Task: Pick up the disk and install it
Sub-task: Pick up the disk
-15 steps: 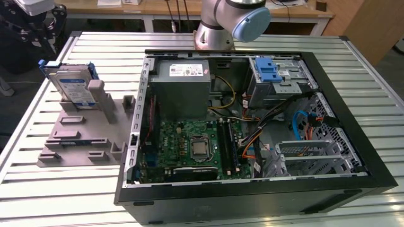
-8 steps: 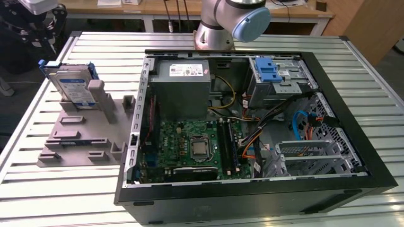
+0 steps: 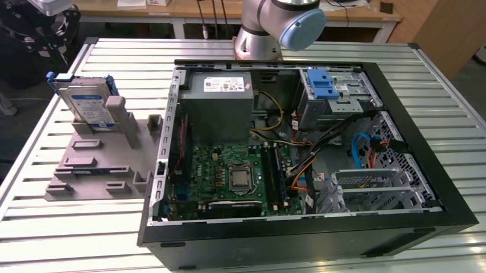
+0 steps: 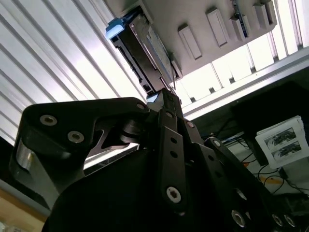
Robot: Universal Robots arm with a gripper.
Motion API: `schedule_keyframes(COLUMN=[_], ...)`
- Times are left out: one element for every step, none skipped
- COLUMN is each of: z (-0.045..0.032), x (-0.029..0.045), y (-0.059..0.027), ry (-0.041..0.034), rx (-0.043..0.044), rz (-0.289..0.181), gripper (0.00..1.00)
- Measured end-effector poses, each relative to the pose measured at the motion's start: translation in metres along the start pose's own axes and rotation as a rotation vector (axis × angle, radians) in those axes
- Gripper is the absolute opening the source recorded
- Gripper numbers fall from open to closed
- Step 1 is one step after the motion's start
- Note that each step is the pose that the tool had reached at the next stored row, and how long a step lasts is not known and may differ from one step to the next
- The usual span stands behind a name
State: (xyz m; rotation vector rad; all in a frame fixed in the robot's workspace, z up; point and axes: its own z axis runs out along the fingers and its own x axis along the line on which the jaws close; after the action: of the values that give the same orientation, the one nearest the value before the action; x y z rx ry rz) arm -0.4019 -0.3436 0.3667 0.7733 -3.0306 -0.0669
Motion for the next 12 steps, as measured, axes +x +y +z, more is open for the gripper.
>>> schedule_keyframes(z=[0.0000,0.0001,0.0001,0.0001,0.0001,0.0001,0.0001,0.0002,0.0002,0.0002,0.0002,0.0003], x=[0.0000,0.0000,0.0000,0.0000,0.0000,0.0000,0.0000,0.0000,0.0000,0.0000,0.0000,0.0000], y=[0.0000,0.0000,0.0000,0.0000,0.0000,0.0000,0.0000,0.0000,0.0000,0.0000,0.0000,0.0000], ry=[0.0005,0.0009,0.0015,0.0020,0.0025,0.0031,0.0036,0.0040,0.0045,0.0051,0.0056,0.0061], rx=[0.0000,0.0000,0.0001,0.0001,0.0001,0.0001,0.0002,0.0002,0.0002,0.0002,0.0002,0.0003], rz=[-0.011,-0.023,-0.034,-0.046,-0.058,-0.069,-0.081,-0.092,-0.103,-0.114,-0.125,-0.137], gripper=[0.11,0.11,0.11,0.11,0.11,0.11,0.11,0.11,0.11,0.11,0.11,0.11])
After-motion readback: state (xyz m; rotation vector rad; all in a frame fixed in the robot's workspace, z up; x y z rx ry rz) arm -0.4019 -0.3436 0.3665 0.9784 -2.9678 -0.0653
